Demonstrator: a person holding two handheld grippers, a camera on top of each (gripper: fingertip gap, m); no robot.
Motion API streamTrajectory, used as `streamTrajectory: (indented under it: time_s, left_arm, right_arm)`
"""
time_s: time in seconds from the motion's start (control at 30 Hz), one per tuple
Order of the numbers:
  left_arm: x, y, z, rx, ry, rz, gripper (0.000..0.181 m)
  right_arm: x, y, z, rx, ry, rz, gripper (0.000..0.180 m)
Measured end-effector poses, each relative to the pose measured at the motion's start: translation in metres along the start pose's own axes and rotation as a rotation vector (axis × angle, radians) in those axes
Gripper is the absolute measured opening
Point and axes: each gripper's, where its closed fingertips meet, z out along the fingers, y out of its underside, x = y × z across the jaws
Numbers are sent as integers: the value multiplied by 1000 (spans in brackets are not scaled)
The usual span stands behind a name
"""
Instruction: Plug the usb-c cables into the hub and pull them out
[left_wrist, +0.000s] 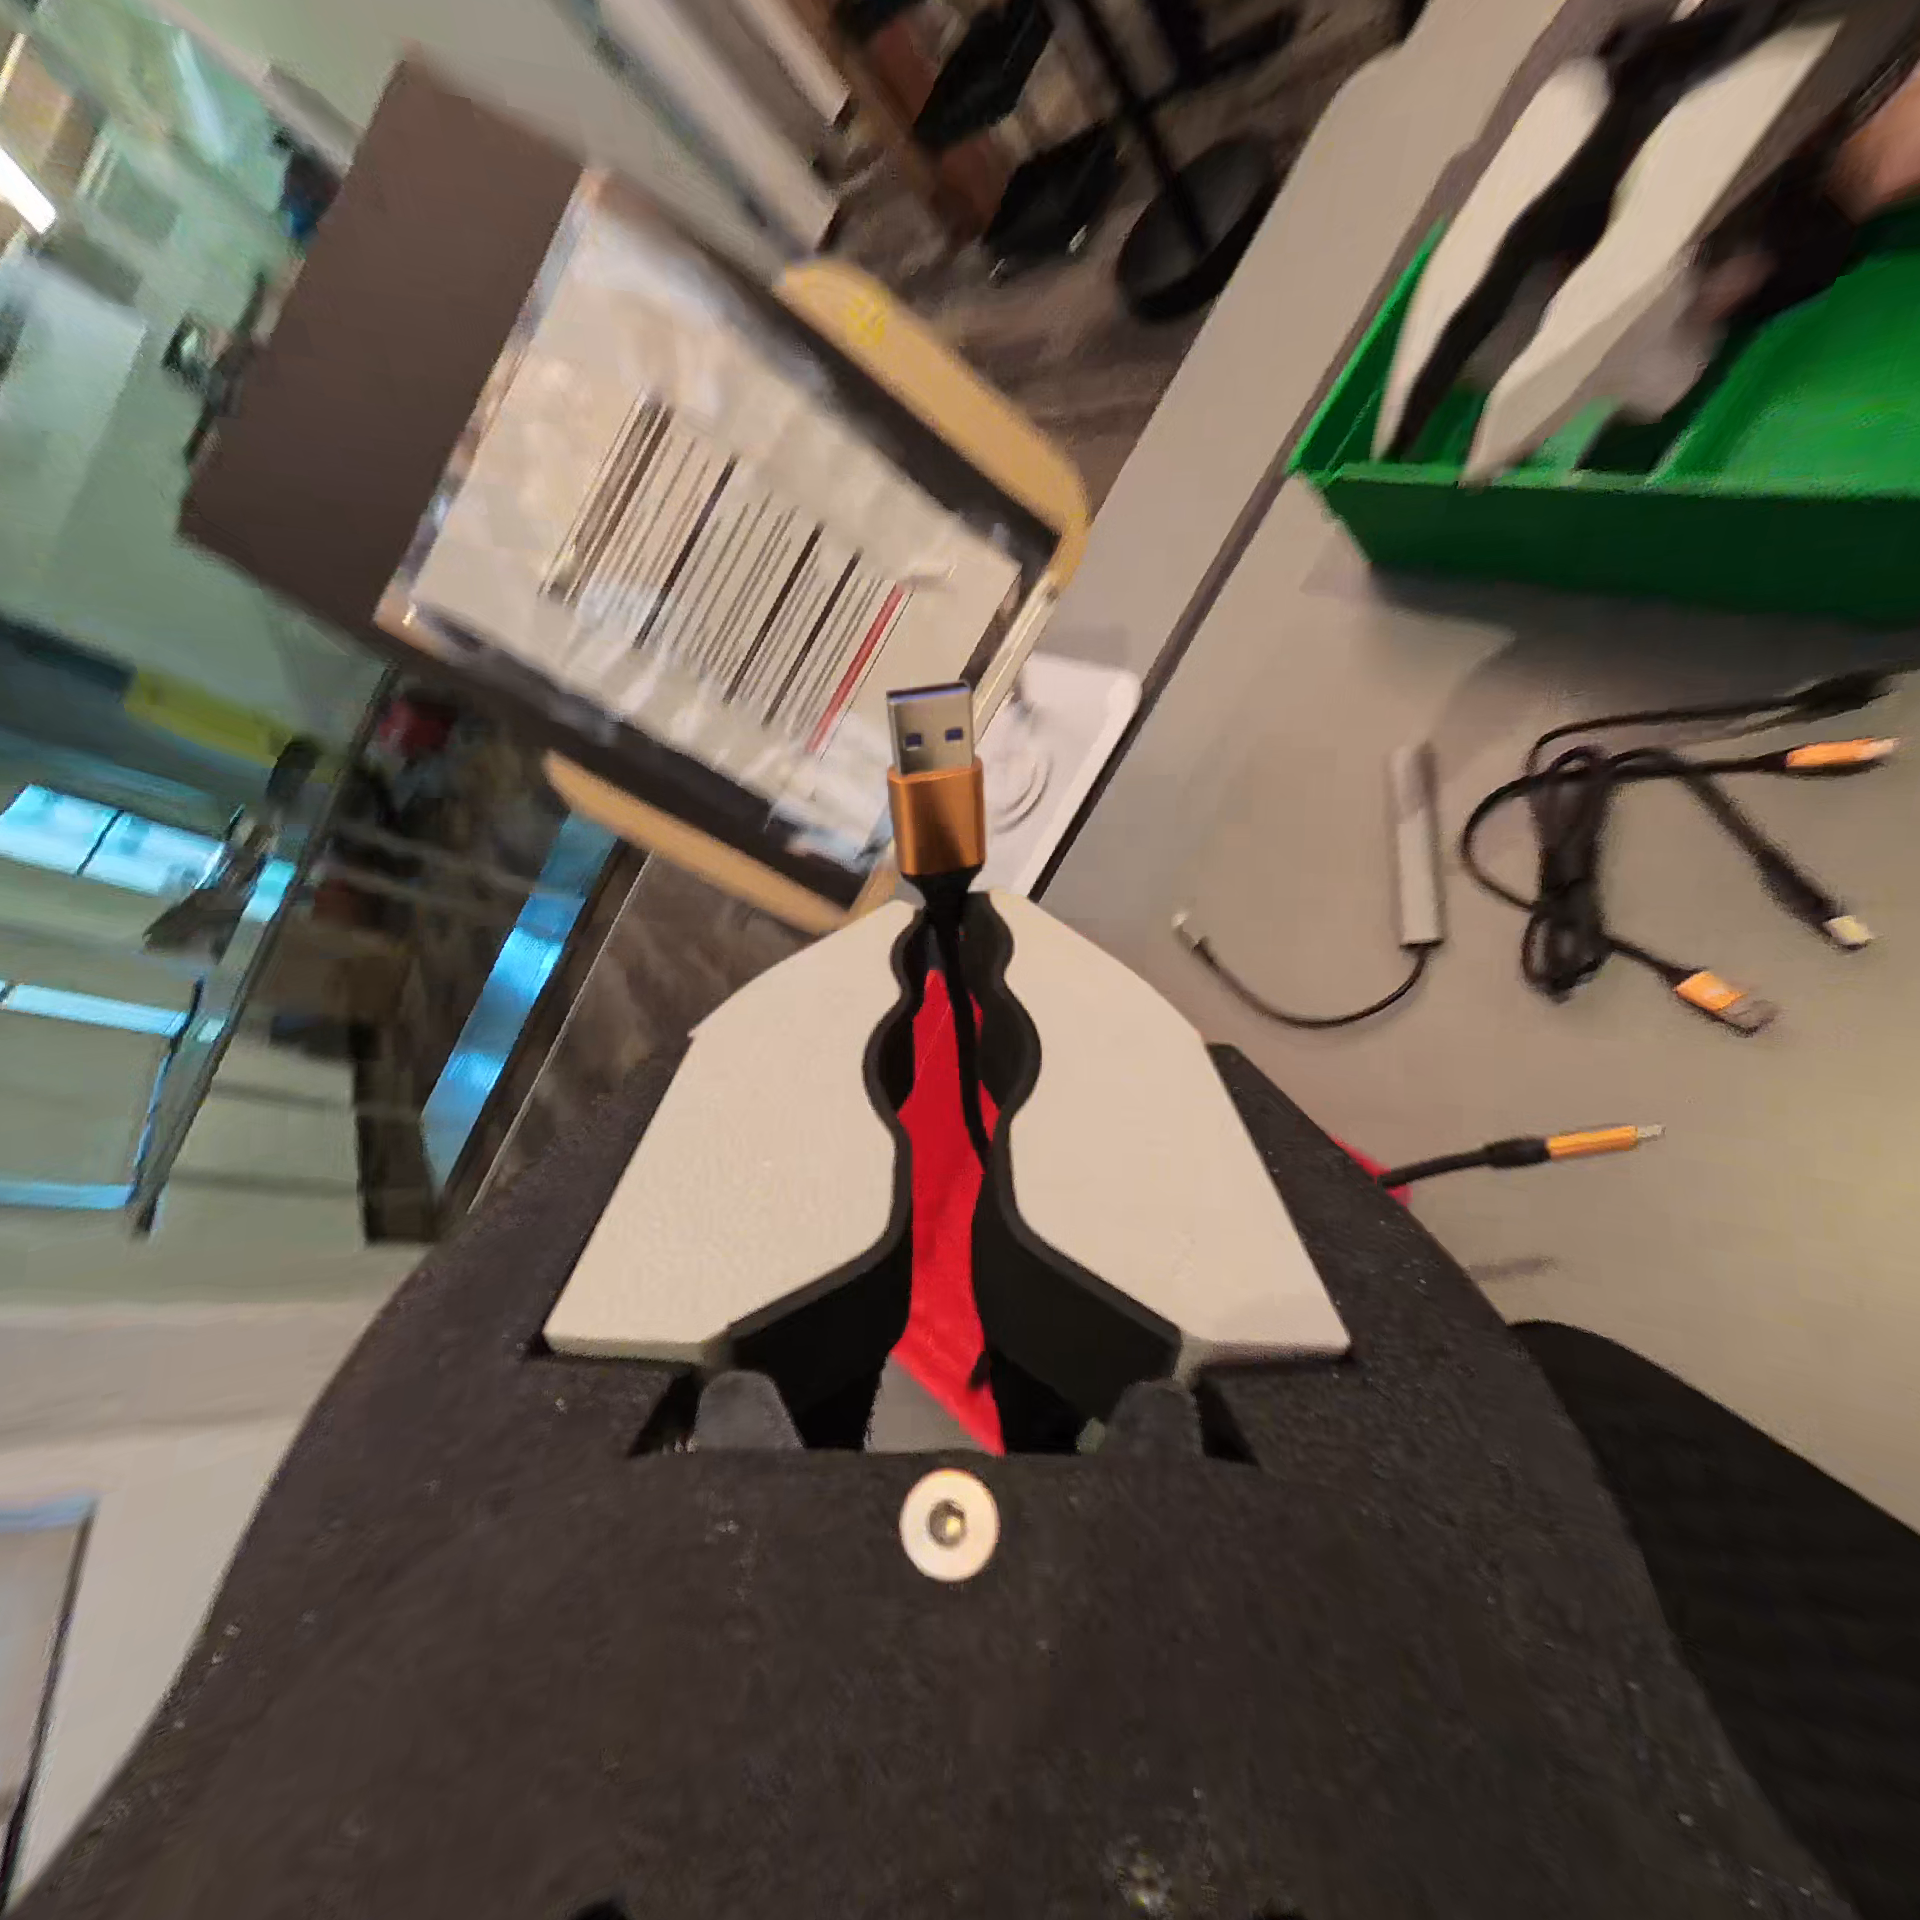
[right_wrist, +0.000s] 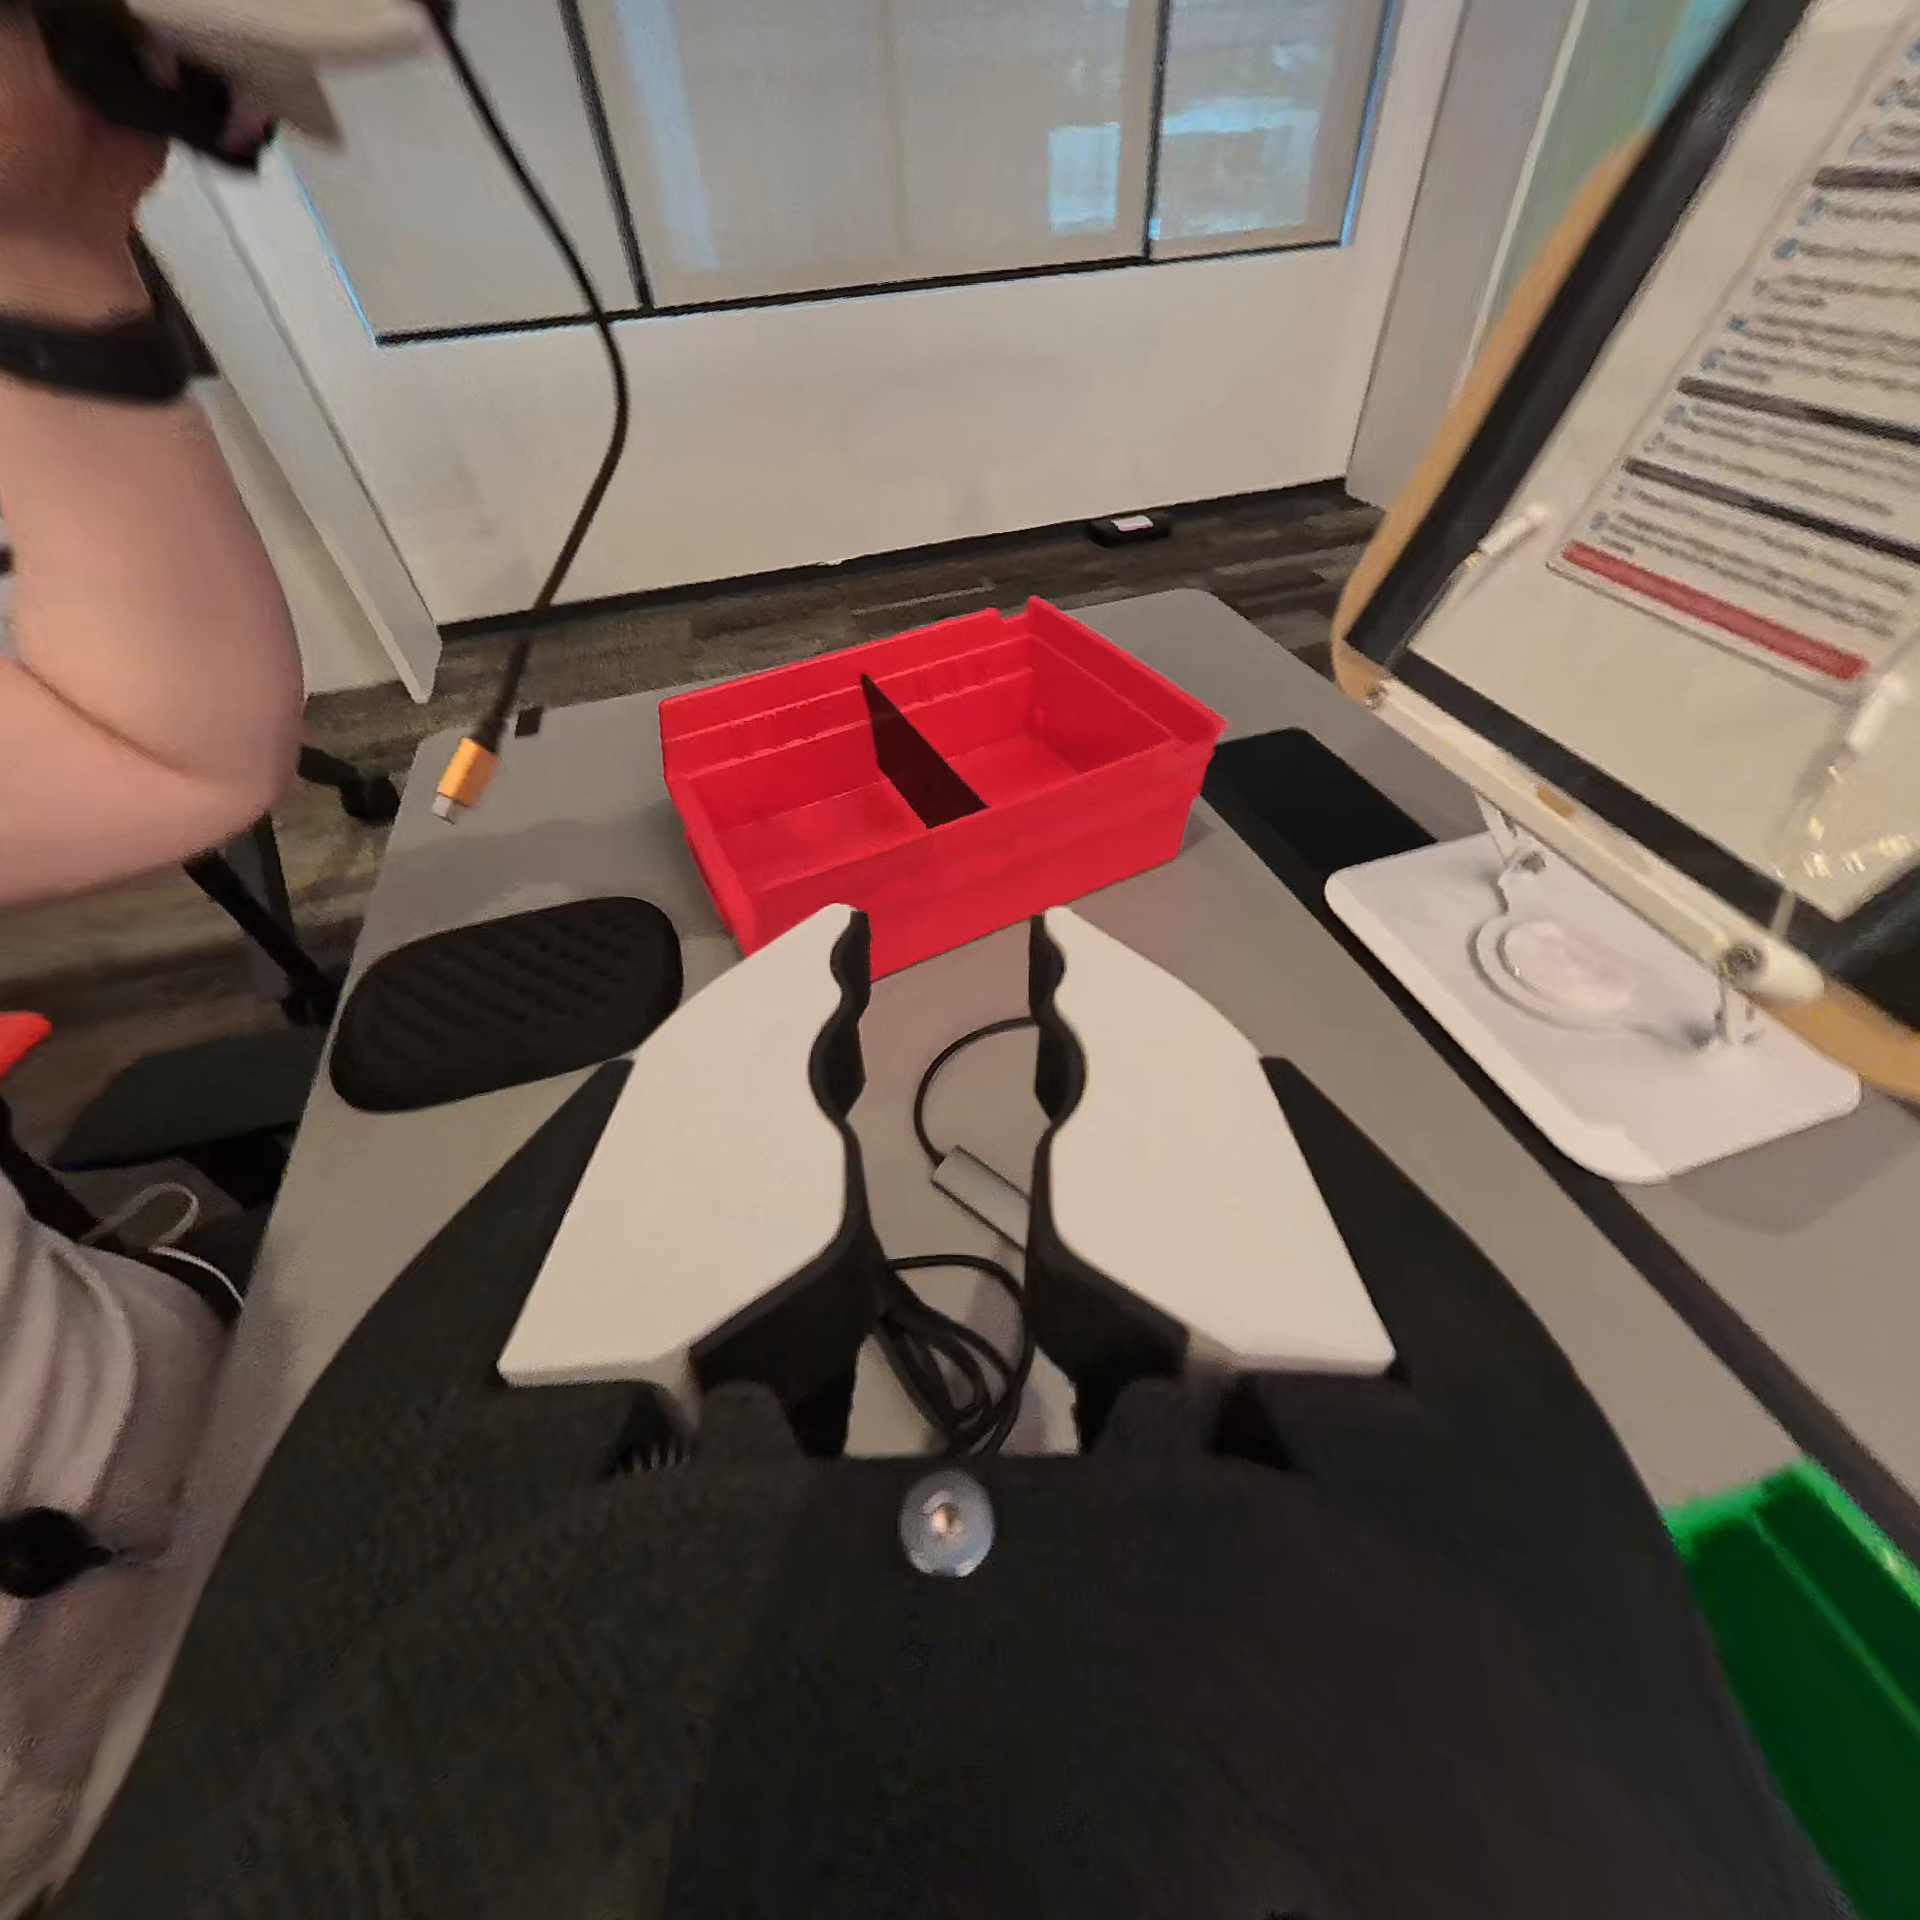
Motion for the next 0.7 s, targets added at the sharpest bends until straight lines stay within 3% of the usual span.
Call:
streamTrajectory:
  time_s: [0.03, 0.13, 0.27, 0.33, 0.43, 0.57, 0.6, 0.7]
  left_arm:
    - [4, -15, -1, 37, 47, 13, 7]
    - [16, -57, 1, 129, 166, 67, 6]
    - [37, -100, 5, 196, 287, 158, 6]
    - [46, -114, 9, 205, 317, 212, 6]
    - [55, -128, 16, 202, 337, 267, 6]
    - [64, -138, 26, 188, 373, 295, 7]
    - [66, -140, 28, 185, 382, 300, 7]
    - [69, -148, 36, 182, 399, 298, 7]
  right_arm:
    - [-8, 1, 7, -1, -35, -49, 29]
    - [-44, -2, 26, 16, -201, -126, 30]
    - [-86, -34, 39, 122, -515, 230, 33]
    - [-96, -30, 48, 64, -594, 336, 40]
    - [-109, -9, 58, -69, -608, 302, 49]
    - [-117, -6, 57, -97, -645, 296, 34]
    - [-121, -5, 54, -108, -678, 277, 11]
    - [-120, 1, 56, -150, -650, 242, 4]
